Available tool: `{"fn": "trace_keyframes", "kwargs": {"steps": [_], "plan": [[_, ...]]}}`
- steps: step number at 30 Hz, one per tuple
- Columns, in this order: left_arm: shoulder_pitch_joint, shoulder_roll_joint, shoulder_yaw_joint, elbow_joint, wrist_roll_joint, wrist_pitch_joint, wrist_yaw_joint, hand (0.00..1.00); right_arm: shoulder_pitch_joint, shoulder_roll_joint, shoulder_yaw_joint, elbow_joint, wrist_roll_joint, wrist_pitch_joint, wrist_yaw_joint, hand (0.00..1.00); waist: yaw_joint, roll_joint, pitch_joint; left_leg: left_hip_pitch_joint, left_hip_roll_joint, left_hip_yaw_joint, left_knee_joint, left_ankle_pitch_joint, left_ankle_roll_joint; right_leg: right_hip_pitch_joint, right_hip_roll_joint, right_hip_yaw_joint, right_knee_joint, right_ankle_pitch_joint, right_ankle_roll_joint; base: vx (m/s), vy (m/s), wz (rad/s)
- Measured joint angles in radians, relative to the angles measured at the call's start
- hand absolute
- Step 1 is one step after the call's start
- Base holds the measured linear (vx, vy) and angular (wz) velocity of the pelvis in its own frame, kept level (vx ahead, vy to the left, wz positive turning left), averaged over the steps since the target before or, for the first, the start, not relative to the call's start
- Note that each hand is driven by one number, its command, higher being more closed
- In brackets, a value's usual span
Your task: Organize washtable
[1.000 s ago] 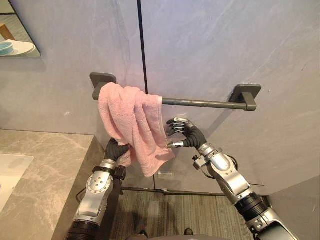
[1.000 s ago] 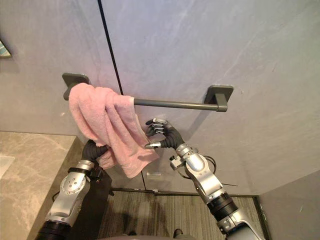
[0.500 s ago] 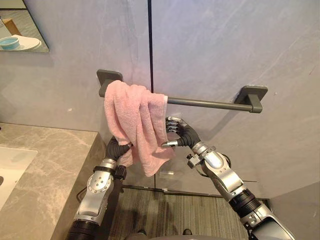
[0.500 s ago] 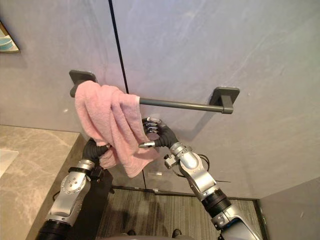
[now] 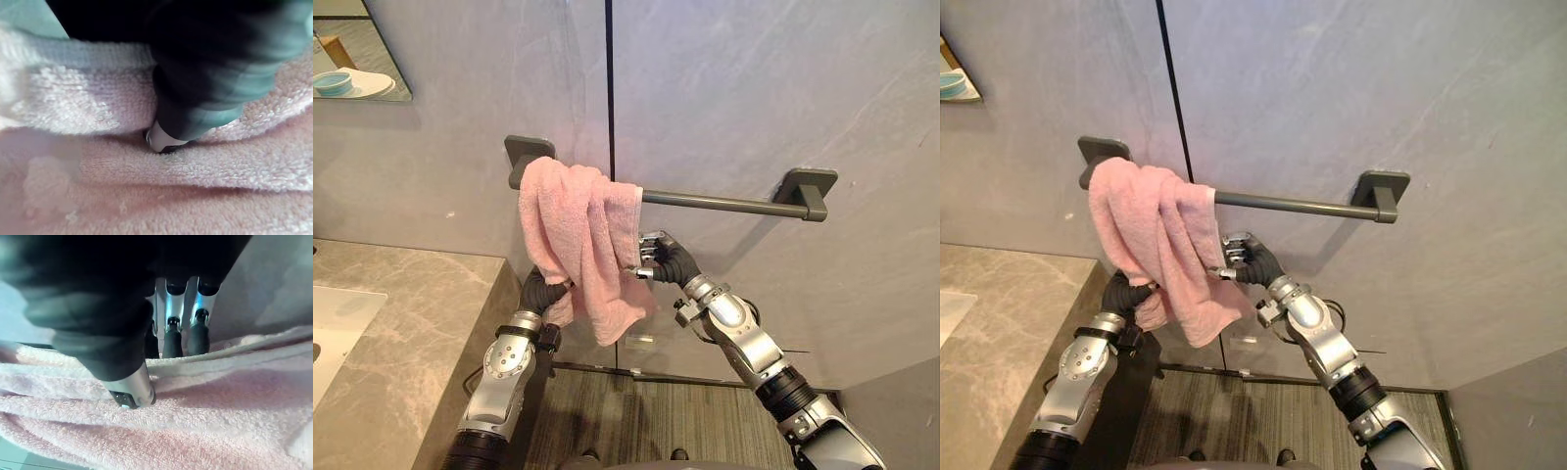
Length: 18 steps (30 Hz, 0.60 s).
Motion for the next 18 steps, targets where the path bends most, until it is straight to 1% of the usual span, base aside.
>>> {"fn": "trace_keyframes", "kwargs": {"steps": [18], "plan": [[-0.001, 0.000, 0.001, 0.000, 0.000, 0.000, 0.000, 1.00, -0.015, 0.008, -0.002, 0.000, 0.000, 0.001, 0.021, 1.00, 0.000, -0.002, -0.001, 0.000, 0.000, 0.000, 0.000, 0.000, 0.000, 0.000, 0.000, 0.000, 0.000, 0.000, 0.000, 0.00, 0.000, 0.00]]}}
